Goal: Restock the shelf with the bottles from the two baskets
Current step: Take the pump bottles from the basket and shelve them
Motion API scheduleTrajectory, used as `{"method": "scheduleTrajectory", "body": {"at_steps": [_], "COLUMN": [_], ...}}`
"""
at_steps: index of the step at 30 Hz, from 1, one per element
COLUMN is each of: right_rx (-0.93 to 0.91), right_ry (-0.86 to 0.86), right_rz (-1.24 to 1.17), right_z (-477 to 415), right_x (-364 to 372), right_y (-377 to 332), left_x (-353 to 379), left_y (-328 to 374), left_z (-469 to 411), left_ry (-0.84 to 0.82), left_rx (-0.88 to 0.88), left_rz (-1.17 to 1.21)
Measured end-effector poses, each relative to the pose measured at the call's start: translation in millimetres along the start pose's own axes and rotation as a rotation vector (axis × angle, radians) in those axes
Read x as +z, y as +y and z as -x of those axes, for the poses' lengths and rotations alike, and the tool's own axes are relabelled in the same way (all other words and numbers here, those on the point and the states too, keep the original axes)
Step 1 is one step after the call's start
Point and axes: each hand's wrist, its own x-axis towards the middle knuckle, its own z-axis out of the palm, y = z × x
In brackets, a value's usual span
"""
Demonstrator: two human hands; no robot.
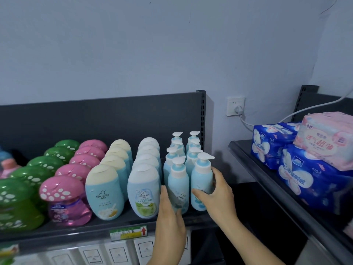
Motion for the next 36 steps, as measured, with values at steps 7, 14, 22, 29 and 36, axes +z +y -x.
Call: {"method": "scheduleTrajectory", "body": {"at_steps": [7, 14, 22, 29, 36], "right_rx": [0.003, 0.016, -0.182, -0.111, -0.067], "right_ry": [-0.006, -0.107, -0.041, -0.377, -0.436], "right_rz": [-0.007, -0.033, 0.1, 0.505, 0.667], "right_z": [5, 2, -38, -94, -113], "right_x": [6, -5, -48, -25, -9], "right_y": [7, 5, -66, -106, -111], "left_x": [-33, -67, -76, -63, -54], "left_y": [18, 59, 87, 88, 73], "left_z": [-5, -56, -149, -187, -205], "left_ry": [0.115, 0.121, -0.305, -0.641, -0.787], "left_rx": [0.177, 0.359, 0.263, 0.203, 0.31], "left_rz": [-0.062, -0.141, -0.566, -0.777, -0.805]}}
